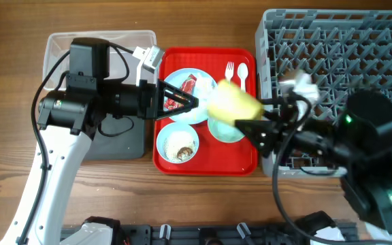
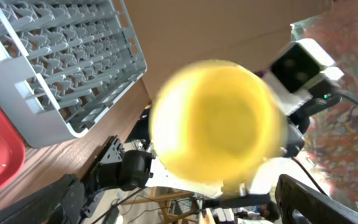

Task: Sort waste into correct bins and load items into the dishwasher rack
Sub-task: 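Carry the yellow cup with the right gripper into the rack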

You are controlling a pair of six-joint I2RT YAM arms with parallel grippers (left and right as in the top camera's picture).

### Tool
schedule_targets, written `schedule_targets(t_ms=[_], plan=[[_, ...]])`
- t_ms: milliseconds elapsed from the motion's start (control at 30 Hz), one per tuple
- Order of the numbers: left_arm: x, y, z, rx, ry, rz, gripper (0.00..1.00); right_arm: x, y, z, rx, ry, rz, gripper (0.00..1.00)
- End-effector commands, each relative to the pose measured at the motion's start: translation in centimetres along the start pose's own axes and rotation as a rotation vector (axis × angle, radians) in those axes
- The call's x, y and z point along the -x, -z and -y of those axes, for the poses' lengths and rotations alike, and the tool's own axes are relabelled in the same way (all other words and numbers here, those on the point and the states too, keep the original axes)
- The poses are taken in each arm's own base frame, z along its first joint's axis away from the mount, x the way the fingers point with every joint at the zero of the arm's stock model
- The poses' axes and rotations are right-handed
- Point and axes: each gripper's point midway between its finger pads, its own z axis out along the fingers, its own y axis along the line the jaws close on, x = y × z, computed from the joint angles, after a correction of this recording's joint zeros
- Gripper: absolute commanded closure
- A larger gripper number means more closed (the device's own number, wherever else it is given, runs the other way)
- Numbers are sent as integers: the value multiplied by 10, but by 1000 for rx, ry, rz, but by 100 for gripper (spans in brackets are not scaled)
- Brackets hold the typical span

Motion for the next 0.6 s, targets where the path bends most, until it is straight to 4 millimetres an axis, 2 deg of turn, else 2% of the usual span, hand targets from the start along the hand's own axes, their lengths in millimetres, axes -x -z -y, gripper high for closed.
schedule_targets(t_ms=[0, 67, 100, 167, 267, 367, 433, 467, 500, 567], plan=[[0, -1, 1, 1, -14, -1, 0, -27, 49, 95, -615, -281, 22, 56], [0, -1, 1, 5, -15, 1, 0, -66, 79, 127, -880, -460, -44, 58], [1, -1, -2, 19, -15, 7, 0, -85, 90, 136, -980, -499, -108, 58], [3, -1, -5, 35, -17, 14, 0, -111, 96, 147, -1081, -560, -234, 58], [3, -1, -5, 35, -17, 14, 0, -137, 87, 158, -1133, -623, -404, 57], [3, -1, -5, 35, -18, 14, 0, -175, 55, 175, -1113, -684, -699, 57], [3, -1, -5, 36, -18, 15, 0, -193, 36, 178, -1033, -694, -835, 57], [3, 0, -5, 39, -18, 16, 0, -199, 32, 178, -1011, -696, -877, 47], [3, -1, -5, 38, -17, 15, 0, -199, 33, 182, -1035, -694, -877, 22], [3, -1, -7, 47, -17, 19, 0, -184, 38, 189, -1086, -689, -794, 16]])
